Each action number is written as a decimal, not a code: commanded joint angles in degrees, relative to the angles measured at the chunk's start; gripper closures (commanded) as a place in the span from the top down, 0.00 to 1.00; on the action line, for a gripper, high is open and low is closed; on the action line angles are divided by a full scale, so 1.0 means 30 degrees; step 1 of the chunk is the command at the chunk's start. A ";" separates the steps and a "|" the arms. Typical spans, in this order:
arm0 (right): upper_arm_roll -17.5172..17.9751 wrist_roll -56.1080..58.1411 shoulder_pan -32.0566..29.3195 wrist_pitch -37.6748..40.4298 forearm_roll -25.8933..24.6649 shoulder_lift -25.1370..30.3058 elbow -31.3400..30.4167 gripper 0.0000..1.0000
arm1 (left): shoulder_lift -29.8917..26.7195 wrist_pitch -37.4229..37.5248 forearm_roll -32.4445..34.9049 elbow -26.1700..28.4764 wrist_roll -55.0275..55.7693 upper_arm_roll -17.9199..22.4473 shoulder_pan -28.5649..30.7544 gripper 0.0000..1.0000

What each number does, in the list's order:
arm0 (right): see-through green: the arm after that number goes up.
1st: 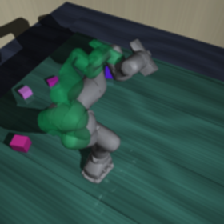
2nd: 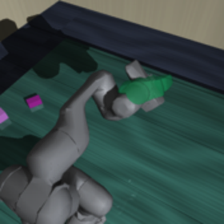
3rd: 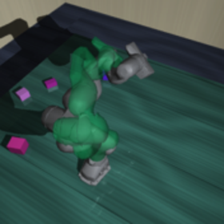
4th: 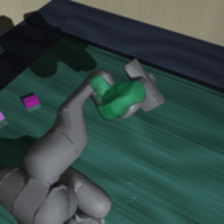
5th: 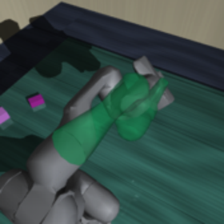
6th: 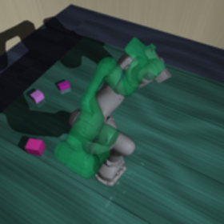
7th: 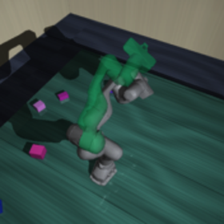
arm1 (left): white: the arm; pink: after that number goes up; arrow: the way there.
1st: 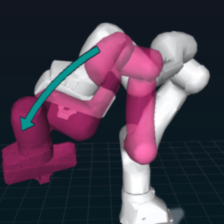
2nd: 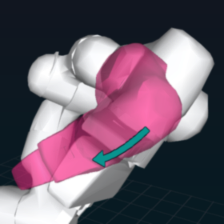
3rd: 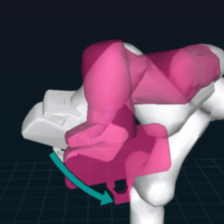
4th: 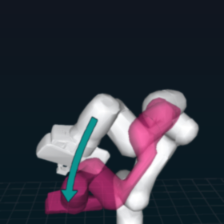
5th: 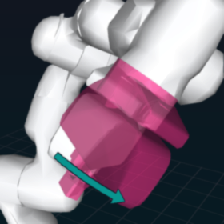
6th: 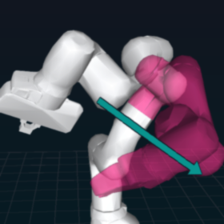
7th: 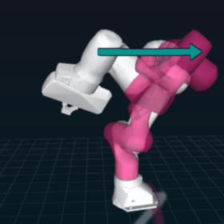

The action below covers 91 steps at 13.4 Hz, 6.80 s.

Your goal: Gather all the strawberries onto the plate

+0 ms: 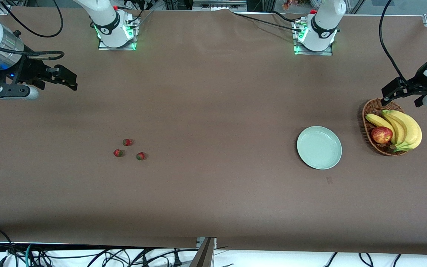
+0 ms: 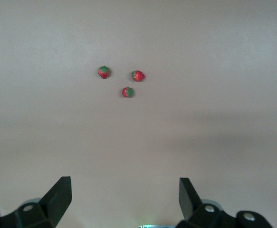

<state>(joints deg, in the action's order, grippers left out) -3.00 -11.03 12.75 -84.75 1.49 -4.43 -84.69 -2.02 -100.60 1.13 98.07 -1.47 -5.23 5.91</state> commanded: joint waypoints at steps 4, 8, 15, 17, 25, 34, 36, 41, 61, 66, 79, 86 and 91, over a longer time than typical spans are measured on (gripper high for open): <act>-0.0026 0.0659 -0.0059 0.0358 0.0059 0.0393 -0.0130 1.00 | 0.0060 0.0398 0.0035 -0.0462 -0.0242 -0.0013 0.0199 1.00; -0.0171 0.0629 -0.0088 0.0534 0.0147 0.0598 -0.0218 1.00 | 0.0060 0.0427 0.0064 -0.0697 -0.0183 -0.0130 0.0053 1.00; -0.0406 0.0747 -0.0088 0.0330 0.0176 0.0598 -0.1240 1.00 | 0.0235 0.0427 0.0094 -0.0989 -0.0184 -0.0130 0.0023 1.00; -0.0406 0.0747 -0.0088 0.0183 0.0176 0.0656 -0.1447 1.00 | 0.0440 0.0427 0.0123 -0.1311 -0.0125 -0.0130 -0.0006 1.00; -0.0465 0.0776 -0.0117 -0.5399 0.0176 0.0367 -0.7003 1.00 | 0.0470 0.0456 0.0123 -0.1341 -0.0096 -0.0160 -0.0035 1.00; -0.0319 -0.0278 -0.0001 -1.5804 0.1346 -0.6982 -0.9153 0.99 | 0.0470 0.0456 0.0181 -0.1341 -0.0096 -0.0160 -0.0035 1.00; -0.0260 -0.0279 0.0029 -1.6631 0.1406 -0.7719 -0.9124 0.99 | 0.0470 0.0456 0.0152 -0.1341 -0.0096 -0.0160 -0.0035 1.00; -0.0201 -0.0308 0.0175 -1.7044 0.2167 -0.8220 -0.8772 0.94 | 0.0441 0.0515 0.0152 -0.1341 -0.0067 -0.0160 -0.0035 1.00; -0.0172 -0.0773 0.0906 -1.7720 0.3223 -0.9187 -0.8160 0.28 | 0.0411 0.0661 0.0152 -0.1341 -0.0037 -0.0599 -0.0035 1.00; 0.1609 -0.5247 0.0966 -1.5521 0.3719 -0.9419 -0.5497 0.28 | 0.0382 0.0895 0.0152 -0.1371 -0.0008 -0.0628 -0.0035 1.00; 0.5892 -1.8230 0.7259 -2.5560 0.8145 -1.6067 0.2737 0.46 | 0.0382 0.1306 0.0182 -0.1400 -0.0008 -0.0628 -0.0035 1.00; 0.5659 -1.9381 0.6977 -2.5403 0.7591 -1.6073 0.3650 0.92 | 0.0469 0.1919 0.0094 -0.1312 0.0051 -0.0717 -0.0064 1.00; 0.5074 -1.6348 0.3873 -1.8256 0.2233 -1.5136 0.3476 0.93 | 0.2806 0.3464 0.0095 -0.1370 -0.0154 -0.0716 -0.1614 1.00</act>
<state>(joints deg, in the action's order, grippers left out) 12.33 -65.50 27.03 -145.16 11.37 -51.96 -73.05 1.78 -93.83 1.12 95.83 -1.53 -7.48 3.59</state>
